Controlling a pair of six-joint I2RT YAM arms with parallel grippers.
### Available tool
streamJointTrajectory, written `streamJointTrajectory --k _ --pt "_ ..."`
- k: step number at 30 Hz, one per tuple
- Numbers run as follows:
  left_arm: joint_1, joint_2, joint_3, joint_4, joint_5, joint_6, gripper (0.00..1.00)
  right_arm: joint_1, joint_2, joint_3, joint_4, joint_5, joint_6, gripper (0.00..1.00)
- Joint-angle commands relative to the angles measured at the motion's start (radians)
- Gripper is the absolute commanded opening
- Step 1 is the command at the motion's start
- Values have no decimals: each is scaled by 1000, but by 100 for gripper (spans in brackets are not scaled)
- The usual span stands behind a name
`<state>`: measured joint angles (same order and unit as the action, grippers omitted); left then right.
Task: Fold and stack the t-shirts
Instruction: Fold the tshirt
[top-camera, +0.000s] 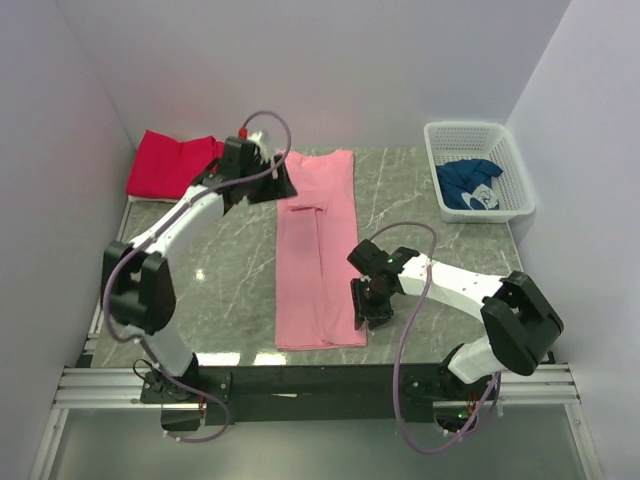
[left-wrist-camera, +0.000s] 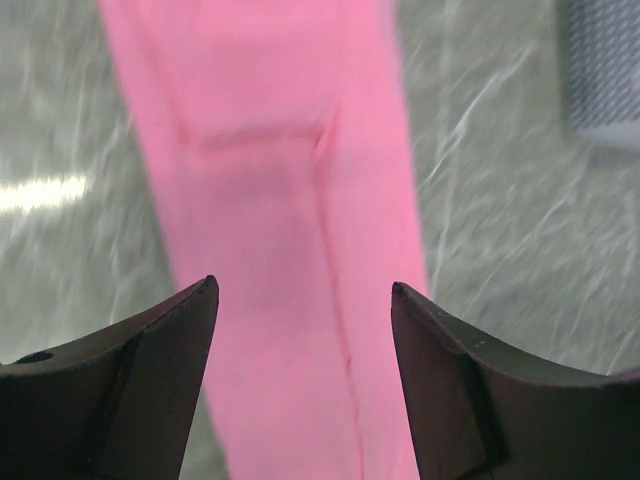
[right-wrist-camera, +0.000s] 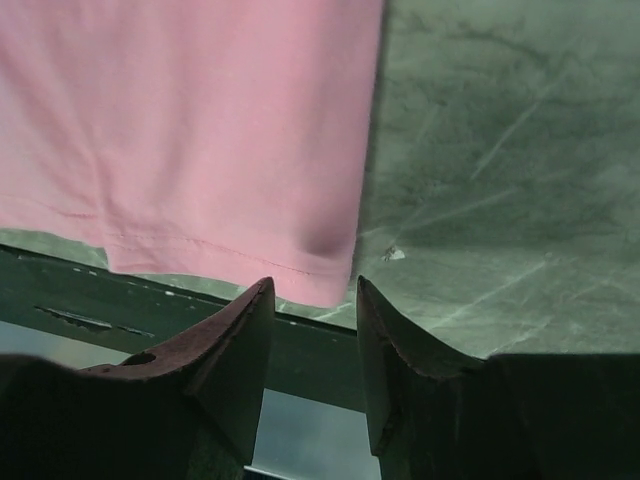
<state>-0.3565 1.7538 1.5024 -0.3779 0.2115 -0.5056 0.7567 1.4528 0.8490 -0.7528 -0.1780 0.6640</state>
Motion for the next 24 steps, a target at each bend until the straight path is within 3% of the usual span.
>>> streamJointTrajectory --k 1,5,11,20,24 --pt "-6 -112 -177 -114 -50 12 75 13 -52 -16 6 -15 35 46" --pt "-33 -214 -371 -185 -29 -22 75 24 -71 -69 21 -23 57 46" --pt "-104 -319 -530 -268 -34 -97 75 32 -86 -126 47 -31 48 46" --pt "-154 -493 -658 -294 2 -189 74 32 -69 -222 151 -58 39 44" --pt "-199 -530 -723 -299 3 -235 73 33 -65 -223 167 -43 36 36"
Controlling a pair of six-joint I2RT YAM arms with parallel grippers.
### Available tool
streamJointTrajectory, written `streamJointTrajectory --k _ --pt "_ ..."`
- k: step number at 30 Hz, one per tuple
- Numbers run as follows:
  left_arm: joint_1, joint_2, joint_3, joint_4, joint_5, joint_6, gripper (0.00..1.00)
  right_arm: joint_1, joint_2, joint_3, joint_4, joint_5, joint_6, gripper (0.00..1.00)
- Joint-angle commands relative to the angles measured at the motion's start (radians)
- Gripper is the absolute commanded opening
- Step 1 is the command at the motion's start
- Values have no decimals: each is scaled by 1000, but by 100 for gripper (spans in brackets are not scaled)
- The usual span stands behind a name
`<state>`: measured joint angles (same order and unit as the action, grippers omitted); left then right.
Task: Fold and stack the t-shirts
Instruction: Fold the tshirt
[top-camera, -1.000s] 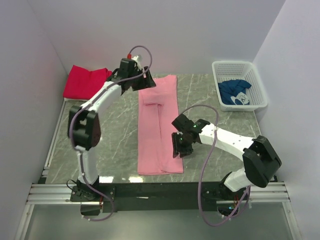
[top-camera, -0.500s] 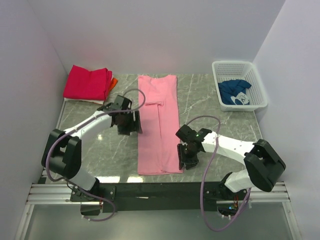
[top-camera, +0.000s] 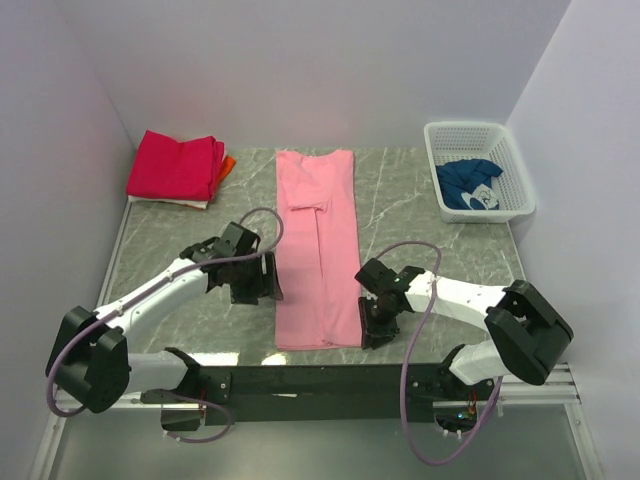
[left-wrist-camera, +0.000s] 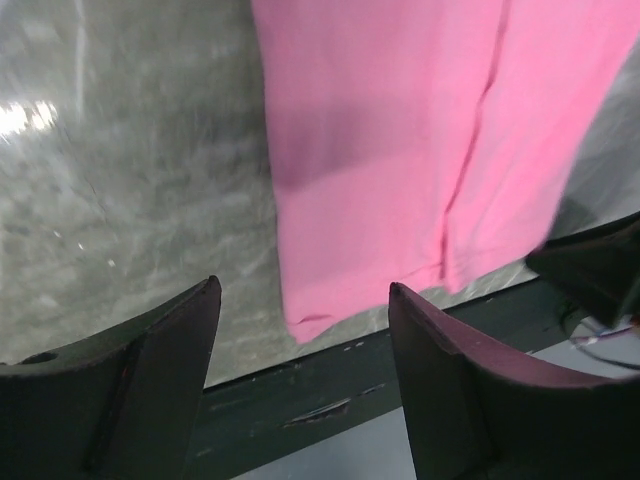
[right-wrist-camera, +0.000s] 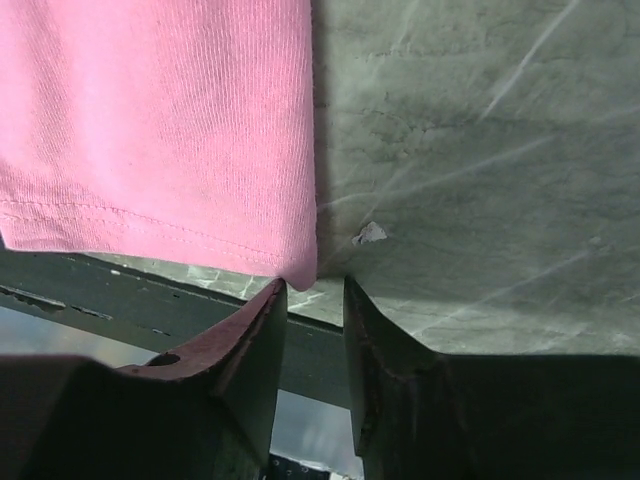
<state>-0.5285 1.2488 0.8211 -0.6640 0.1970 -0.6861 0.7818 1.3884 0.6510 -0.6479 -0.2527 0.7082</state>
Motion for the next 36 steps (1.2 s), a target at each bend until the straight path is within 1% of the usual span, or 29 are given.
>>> streamJointTrajectory --k 1,5,10,13,14,17,19,22,23,26,31,34,36 --pt "-45 -29 -65 -13 16 -62 73 10 1 -19 68 36 -9 35" --pt "-73 -52 -121 13 39 -102 73 8 12 2 80 43 -9 30" --pt "-93 -20 -183 78 90 -124 71 7 31 13 103 50 -13 22" --pt "-111 -5 -201 87 99 -132 70 8 44 15 114 49 -15 14" --pt "-114 -2 -201 90 101 -132 69 8 46 16 114 50 -16 10" --pt "-131 15 -208 98 111 -135 67 10 50 13 117 53 -13 6" --pt "-145 20 -211 106 120 -139 67 8 50 10 120 52 -12 5" --pt "-162 24 -235 121 120 -156 61 10 43 3 119 53 -3 5" --pt "-163 27 -243 127 122 -161 57 8 41 2 120 53 3 5" --pt "-171 37 -266 136 119 -174 50 8 29 -8 122 55 13 5" --pt "-177 44 -275 168 113 -182 47 8 15 -14 117 55 22 5" --pt "-179 64 -267 182 120 -178 43 8 12 -7 106 61 19 5" --pt "-182 87 -261 184 116 -173 38 8 14 -2 100 64 16 5"
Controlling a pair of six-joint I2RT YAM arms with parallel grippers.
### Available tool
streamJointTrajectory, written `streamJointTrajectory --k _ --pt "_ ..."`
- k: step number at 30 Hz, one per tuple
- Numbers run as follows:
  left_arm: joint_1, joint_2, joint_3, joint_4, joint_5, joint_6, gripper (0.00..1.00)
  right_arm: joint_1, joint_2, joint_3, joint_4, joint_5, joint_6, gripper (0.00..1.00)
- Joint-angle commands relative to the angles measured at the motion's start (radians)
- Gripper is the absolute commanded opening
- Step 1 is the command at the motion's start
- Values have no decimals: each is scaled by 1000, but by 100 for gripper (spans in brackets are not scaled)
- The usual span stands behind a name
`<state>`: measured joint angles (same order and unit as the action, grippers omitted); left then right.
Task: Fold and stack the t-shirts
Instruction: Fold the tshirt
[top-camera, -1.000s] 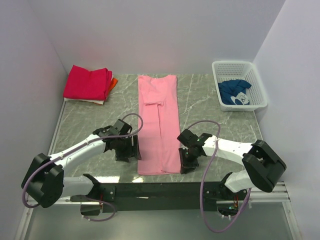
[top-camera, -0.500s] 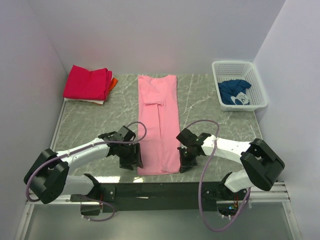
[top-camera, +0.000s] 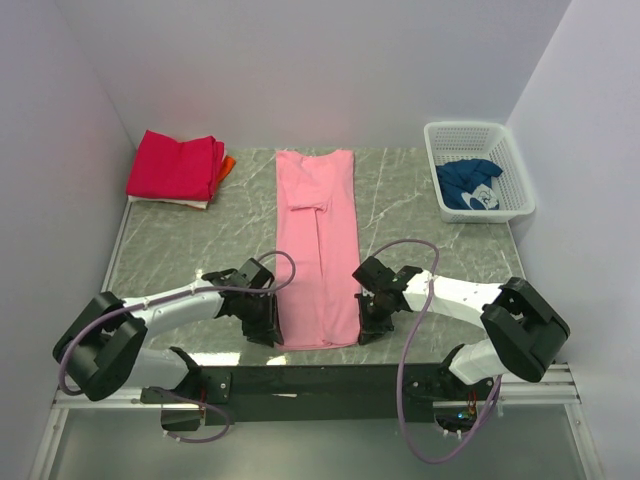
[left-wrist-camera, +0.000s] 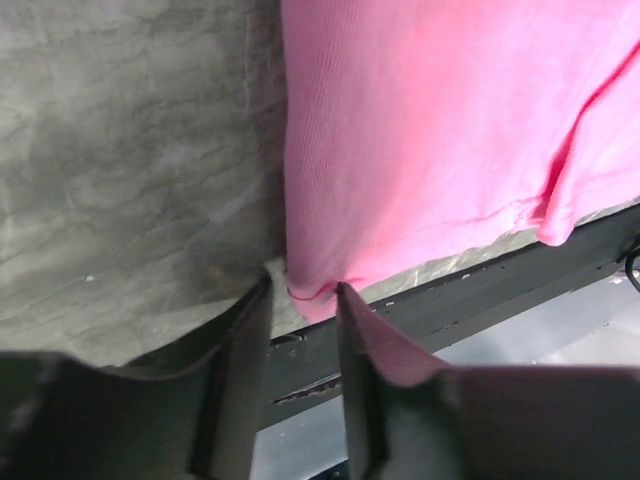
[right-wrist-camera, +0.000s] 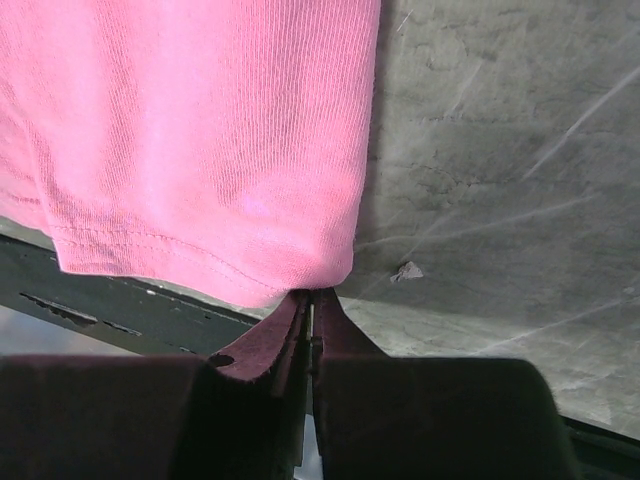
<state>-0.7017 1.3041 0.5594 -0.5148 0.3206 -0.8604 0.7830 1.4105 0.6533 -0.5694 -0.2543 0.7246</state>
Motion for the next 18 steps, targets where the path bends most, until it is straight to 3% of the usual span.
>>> streamJointTrajectory --k 1,7,12,18 --pt "-13 38 0 35 -9 0 35 7 -8 2 19 67 -1 5" --pt "-24 53 -15 35 -11 -8 25 7 -11 0 19 70 4 4" --pt "-27 76 -10 59 -6 -3 0 7 -31 -1 14 72 12 0" --pt "-27 80 65 10 -87 24 0 7 -88 52 -61 101 21 0"
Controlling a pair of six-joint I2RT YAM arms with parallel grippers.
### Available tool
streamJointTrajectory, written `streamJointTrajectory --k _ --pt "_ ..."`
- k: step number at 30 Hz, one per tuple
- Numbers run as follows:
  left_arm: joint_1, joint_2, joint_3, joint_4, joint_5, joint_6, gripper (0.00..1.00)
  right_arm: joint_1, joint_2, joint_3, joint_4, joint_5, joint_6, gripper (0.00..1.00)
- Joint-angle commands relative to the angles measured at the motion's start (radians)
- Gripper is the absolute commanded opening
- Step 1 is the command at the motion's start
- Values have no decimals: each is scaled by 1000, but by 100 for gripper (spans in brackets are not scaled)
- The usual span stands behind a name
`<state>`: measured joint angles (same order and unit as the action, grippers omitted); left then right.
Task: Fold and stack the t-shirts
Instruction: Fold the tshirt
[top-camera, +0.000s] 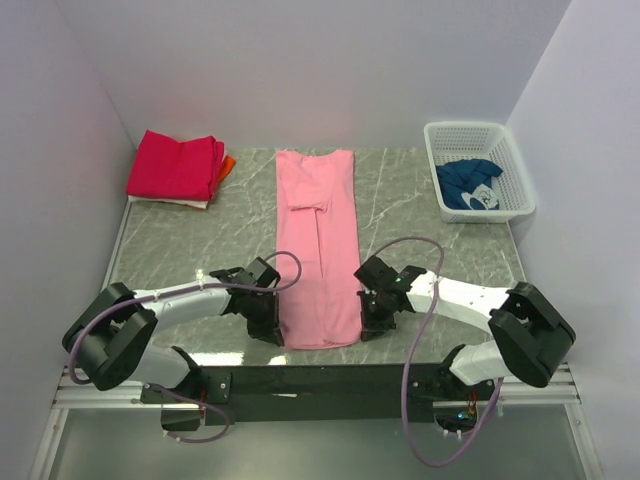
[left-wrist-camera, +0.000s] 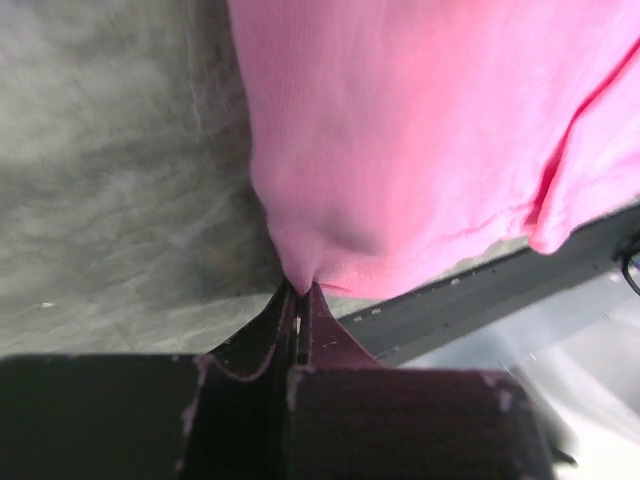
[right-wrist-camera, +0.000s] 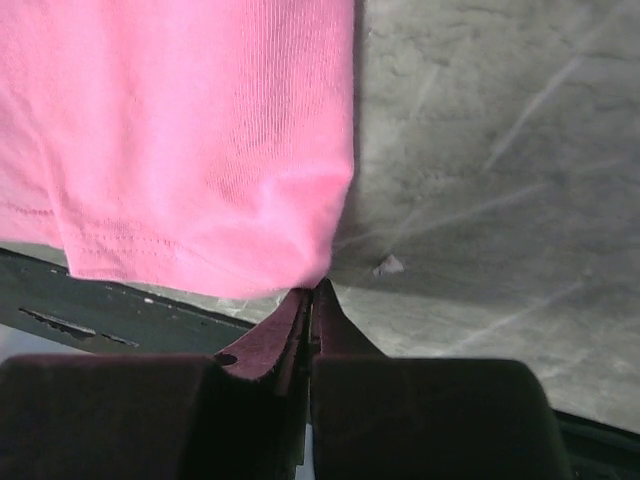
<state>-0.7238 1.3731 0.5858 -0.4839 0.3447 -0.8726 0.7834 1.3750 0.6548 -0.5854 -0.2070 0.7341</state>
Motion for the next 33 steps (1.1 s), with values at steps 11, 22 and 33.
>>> streamJointTrajectory --k 11,22,33 --pt "-5 6 241 -133 -207 61 0 -9 -38 216 -151 142 -4 0" --pt "29 138 404 -173 -282 147 0 -90 110 367 -169 181 -99 0" --pt "148 299 588 -188 -251 262 0 -202 301 594 -205 166 -208 0"
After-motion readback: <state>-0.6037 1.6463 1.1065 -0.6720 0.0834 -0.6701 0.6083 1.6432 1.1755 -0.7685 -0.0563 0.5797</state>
